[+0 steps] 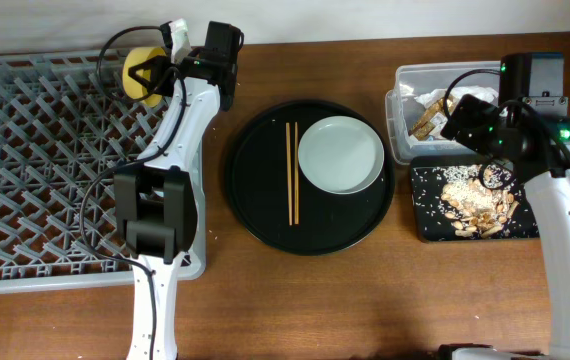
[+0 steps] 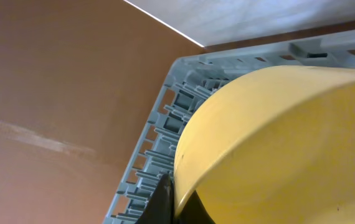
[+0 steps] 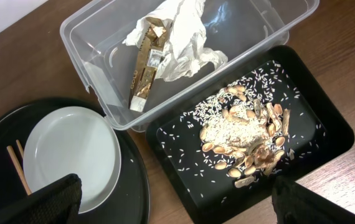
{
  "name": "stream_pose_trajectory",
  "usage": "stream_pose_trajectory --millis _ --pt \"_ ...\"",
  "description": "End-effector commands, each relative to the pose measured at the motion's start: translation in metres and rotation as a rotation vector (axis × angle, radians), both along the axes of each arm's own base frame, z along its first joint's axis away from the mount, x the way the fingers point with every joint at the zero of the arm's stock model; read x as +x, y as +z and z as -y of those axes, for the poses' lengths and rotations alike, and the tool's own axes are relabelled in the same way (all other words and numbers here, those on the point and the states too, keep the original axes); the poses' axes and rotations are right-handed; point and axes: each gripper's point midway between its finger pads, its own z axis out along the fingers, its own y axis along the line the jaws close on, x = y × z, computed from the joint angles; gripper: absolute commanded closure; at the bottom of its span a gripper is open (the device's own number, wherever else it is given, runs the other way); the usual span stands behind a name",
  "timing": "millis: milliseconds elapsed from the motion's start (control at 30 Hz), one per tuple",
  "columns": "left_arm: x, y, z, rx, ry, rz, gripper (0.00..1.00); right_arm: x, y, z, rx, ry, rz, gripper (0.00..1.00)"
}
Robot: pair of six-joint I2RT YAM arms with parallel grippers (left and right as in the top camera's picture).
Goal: Sort waste into correct bins and load items into the dishwasher rack
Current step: 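Set the yellow bowl upright in the rack and release it, then move the left gripper to the white plate and grasp its edge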
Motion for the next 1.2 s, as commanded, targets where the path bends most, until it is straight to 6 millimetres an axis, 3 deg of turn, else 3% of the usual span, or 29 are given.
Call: stream_pose_trajectory --millis 0,33,200,400,500,600,700,867,933,967,1000,1100,1167 --pt "0.006 -0.022 0.012 -0.047 -0.04 -0.028 0.69 0.001 0.002 0.005 -0.014 -0.026 0.005 0.02" --pt "0.007 -0.023 0.013 -0.05 -0.044 -0.03 0.61 0.001 0.002 0.005 -0.014 -0.026 0.005 0.01" --pt "0.01 -0.031 0.024 -0.095 -0.082 -0.046 0.51 0.001 0.002 0.005 -0.014 -0.026 0.005 0.02" --pt "0.01 -0.032 0.037 -0.096 -0.11 -0.059 0.15 0.001 0.002 0.005 -0.014 -0.026 0.005 0.02" --pt "0.01 -0.032 0.049 -0.067 -0.148 -0.124 0.05 0.001 0.002 0.005 -0.014 -0.026 0.005 0.01" --pt "0.01 -0.034 0.065 -0.074 -0.188 -0.147 0.01 0.001 0.002 0.005 -0.014 -0.026 0.005 0.02" --pt "0.011 -0.052 0.098 -0.196 -0.322 -0.246 0.01 0.001 0.002 0.005 -0.014 -0.026 0.005 0.02" --pt "0.005 -0.049 0.143 -0.398 -0.473 -0.266 0.01 0.001 0.002 0.005 -0.014 -0.026 0.005 0.02" --pt "-0.008 -0.053 0.177 -0.618 -0.567 -0.294 0.01 0.001 0.002 0.005 -0.014 -0.026 0.005 0.02" --pt "-0.028 -0.058 0.218 -0.877 -0.671 -0.363 0.01 0.001 0.002 0.005 -0.014 -0.026 0.005 0.02" --pt "-0.037 -0.059 0.235 -0.993 -0.7 -0.387 0.01 0.001 0.002 0.005 -0.014 -0.026 0.005 0.02" --pt "-0.063 -0.065 0.278 -1.248 -0.796 -0.494 0.01 0.001 0.002 0.005 -0.014 -0.026 0.005 0.01" --pt "-0.072 -0.07 0.288 -1.314 -0.806 -0.538 0.04 0.001 0.002 0.005 -0.014 -0.026 0.005 0.02"
